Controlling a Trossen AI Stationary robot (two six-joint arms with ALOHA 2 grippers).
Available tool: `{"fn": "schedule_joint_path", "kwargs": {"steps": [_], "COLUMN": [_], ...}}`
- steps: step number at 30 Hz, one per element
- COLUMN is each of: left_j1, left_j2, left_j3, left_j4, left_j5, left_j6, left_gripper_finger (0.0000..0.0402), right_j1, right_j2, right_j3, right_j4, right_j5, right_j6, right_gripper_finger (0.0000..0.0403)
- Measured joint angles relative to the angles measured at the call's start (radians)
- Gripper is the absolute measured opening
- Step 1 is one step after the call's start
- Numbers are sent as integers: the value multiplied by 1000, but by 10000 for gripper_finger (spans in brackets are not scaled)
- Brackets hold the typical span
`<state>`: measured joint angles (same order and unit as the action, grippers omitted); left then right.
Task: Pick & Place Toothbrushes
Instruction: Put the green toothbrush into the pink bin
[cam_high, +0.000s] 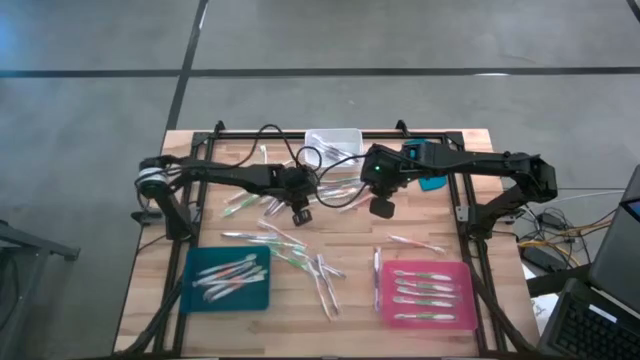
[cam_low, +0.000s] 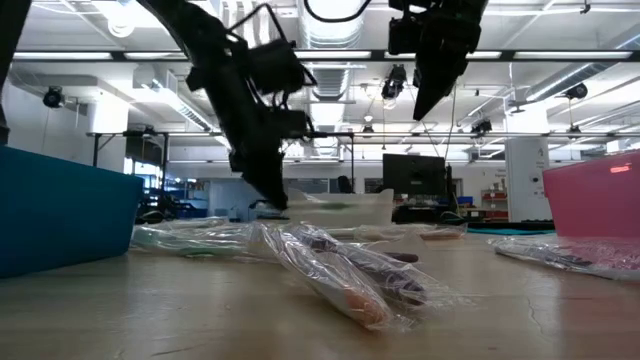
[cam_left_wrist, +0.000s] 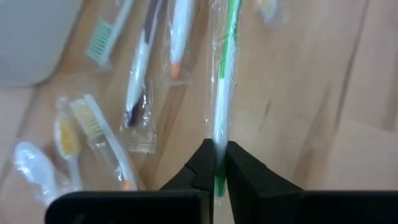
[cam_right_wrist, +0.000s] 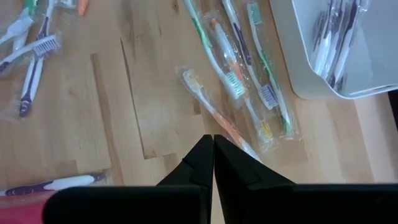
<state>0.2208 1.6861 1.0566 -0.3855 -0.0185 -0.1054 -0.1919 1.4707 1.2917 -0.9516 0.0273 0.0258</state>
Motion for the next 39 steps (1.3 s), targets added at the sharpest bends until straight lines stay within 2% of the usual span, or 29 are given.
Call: {"fn": "schedule_joint_path", "kwargs": {"steps": [4, 11, 19, 25, 28, 31, 39], "left_j1": [-12, -23, -23, -29, -34, -40, -43], "left_j2": [-73, -172, -227, -220, -208, -193, -172], "left_j3": [0, -74, -190, -248, -259, -260, -225], "left_j4": [10, 219, 579, 886, 989, 1046, 1073], "left_j5": [0, -3, 13, 117, 161, 176, 179], "left_j6": [-11, -23, -82, -105, -104, -91, -49], "left_gripper_finger": [25, 23, 24, 26, 25, 26, 26], "right_j1": [0, 7, 18, 18, 18, 18, 18], "right_j2": [-54, -222, -427, -474, -472, -466, -423], "right_j3": [-53, -296, -602, -767, -814, -825, -788], "right_j4": [49, 290, 749, 1162, 1310, 1374, 1437], "right_j5": [0, 0, -10, -65, -92, -92, -91], "right_j6": [8, 77, 178, 190, 192, 191, 157], "right_gripper_finger": [8, 8, 8, 9, 11, 27, 118]}}
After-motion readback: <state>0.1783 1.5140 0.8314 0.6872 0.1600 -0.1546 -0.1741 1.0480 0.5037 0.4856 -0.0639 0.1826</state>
